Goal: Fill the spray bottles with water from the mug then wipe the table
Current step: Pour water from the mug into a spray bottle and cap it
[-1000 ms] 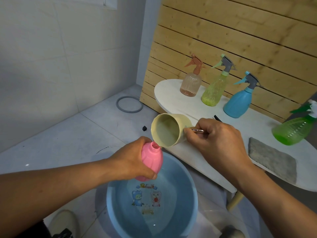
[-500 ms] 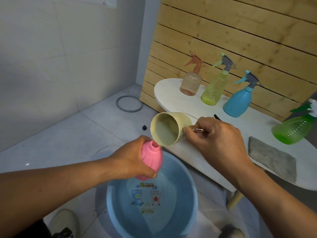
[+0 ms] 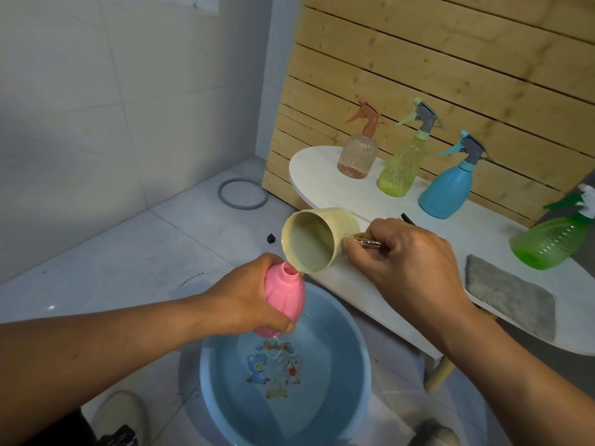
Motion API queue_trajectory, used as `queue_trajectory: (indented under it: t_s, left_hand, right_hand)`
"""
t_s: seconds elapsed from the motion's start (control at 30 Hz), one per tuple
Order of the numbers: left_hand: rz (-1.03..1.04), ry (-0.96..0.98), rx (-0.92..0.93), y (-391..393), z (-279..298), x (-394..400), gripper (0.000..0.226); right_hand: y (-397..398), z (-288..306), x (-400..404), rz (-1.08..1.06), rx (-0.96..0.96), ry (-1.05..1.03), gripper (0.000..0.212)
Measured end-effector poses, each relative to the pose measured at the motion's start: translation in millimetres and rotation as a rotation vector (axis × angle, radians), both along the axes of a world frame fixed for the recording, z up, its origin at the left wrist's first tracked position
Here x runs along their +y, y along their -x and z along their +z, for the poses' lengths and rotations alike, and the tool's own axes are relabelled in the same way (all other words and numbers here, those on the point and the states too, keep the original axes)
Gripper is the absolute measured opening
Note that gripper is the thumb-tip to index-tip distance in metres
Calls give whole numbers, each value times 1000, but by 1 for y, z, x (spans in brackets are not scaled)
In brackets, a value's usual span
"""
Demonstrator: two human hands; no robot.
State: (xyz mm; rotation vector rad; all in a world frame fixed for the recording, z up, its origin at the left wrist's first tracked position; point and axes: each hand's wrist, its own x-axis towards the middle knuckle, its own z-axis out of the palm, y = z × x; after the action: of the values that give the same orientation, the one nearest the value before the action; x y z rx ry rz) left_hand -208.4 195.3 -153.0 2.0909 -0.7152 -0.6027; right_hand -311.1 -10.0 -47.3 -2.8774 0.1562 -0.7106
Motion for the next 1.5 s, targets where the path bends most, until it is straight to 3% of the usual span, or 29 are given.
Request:
queue_trajectory:
  t_s: [1.5]
  left_hand:
    - [-2,2,-8,3,3,0,92]
  right_hand:
    - [2,-3,2,40,-81,128,41]
